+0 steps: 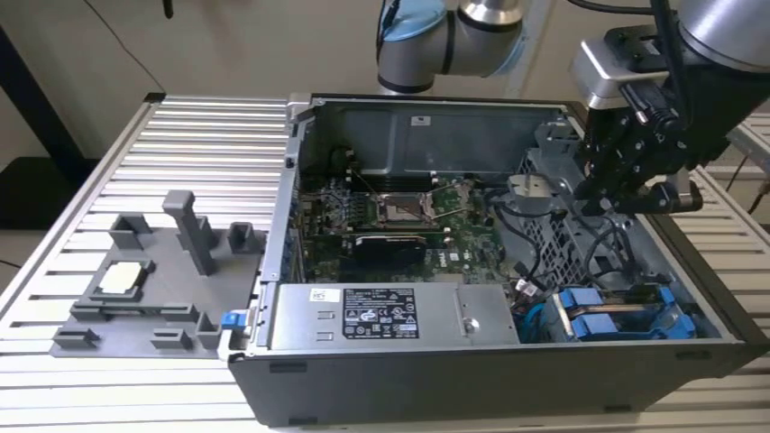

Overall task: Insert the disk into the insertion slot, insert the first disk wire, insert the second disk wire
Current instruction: 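Insert the first disk wire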

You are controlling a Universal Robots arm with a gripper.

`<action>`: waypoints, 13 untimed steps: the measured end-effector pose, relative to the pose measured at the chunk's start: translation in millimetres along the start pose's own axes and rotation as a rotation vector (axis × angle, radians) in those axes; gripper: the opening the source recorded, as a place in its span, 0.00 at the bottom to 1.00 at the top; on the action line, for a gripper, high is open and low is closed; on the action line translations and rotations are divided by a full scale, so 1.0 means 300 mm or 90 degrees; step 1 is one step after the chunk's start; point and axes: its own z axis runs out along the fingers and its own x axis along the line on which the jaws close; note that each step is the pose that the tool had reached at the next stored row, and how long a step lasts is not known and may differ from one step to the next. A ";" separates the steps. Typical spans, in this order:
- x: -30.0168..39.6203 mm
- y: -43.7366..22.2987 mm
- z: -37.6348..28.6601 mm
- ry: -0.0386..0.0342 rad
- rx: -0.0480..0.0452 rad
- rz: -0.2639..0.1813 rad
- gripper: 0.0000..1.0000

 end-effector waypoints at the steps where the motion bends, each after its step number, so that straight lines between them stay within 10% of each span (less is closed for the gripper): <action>1: -0.001 0.005 0.001 -0.0001 -0.0006 -0.003 0.27; 13: -0.003 0.069 0.029 -0.0003 -0.0050 -0.023 0.27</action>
